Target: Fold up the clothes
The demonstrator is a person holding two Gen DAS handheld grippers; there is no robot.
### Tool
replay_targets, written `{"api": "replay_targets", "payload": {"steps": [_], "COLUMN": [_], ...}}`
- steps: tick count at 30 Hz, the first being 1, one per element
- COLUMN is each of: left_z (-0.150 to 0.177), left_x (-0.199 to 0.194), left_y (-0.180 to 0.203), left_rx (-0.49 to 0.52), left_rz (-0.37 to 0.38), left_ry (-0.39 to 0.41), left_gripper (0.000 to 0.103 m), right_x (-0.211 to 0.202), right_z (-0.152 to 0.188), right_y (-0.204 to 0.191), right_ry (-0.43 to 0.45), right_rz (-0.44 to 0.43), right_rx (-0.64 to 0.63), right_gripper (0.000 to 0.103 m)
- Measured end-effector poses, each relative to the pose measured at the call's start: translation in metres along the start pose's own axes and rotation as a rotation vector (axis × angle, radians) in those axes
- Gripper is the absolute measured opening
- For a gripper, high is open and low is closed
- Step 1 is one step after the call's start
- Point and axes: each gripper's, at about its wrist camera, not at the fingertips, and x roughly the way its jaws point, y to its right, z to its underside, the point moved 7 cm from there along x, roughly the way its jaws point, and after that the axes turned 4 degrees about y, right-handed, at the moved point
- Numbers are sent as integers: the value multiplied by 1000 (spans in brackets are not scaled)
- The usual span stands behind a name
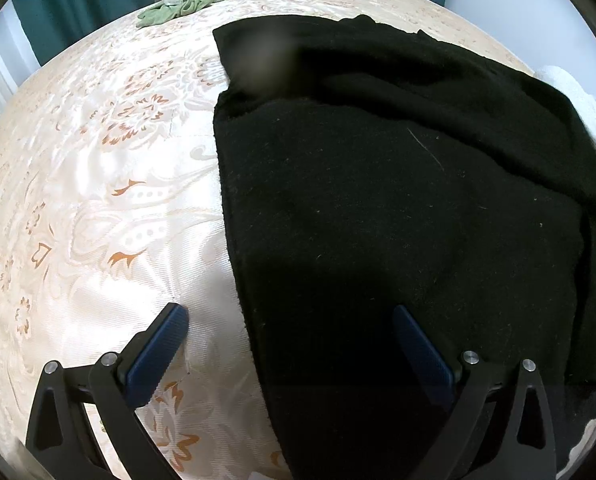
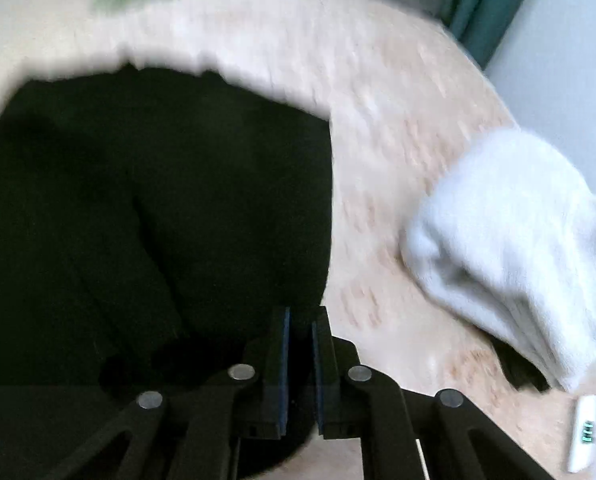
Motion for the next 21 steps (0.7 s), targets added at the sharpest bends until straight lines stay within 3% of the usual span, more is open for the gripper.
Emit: {"api": "replay_targets", "payload": {"steps": [1, 3, 5, 7, 9, 12, 15, 21], "left_z": [1, 4, 6, 7, 9, 11, 14, 19], "left_x": [-1, -4, -7, -9, -10, -13, -15, -17], "left_y": [-1, -4, -7, -9, -10, -11, -13, -18], "left_rx": [-3, -10, -27, -42, -47, -47, -47, -40], "left_rz": [-1, -2, 4, 7, 5, 0, 7, 30], "left_ry": [-4, -13, -24, -33, -34, -35, -39, -41], "left_gripper": [103, 103, 103, 103, 103, 103, 103, 103], "right_x": [12, 18, -4, -34, -59, -52, -14, 71], "right_z": [11, 20, 5, -24, -58, -102, -138, -155], "right_y": [-1, 1, 5, 4, -9, -55, -107, -146], "right_ry": [-59, -91, 10, 162, 288, 290, 231, 80], "right_rz": [5, 4, 11, -5, -64, -182, -213, -67], "right_rx": [-11, 4, 47, 98, 124, 60, -42, -257], "right_gripper": [17, 18, 32, 74, 90, 90, 90, 87]}}
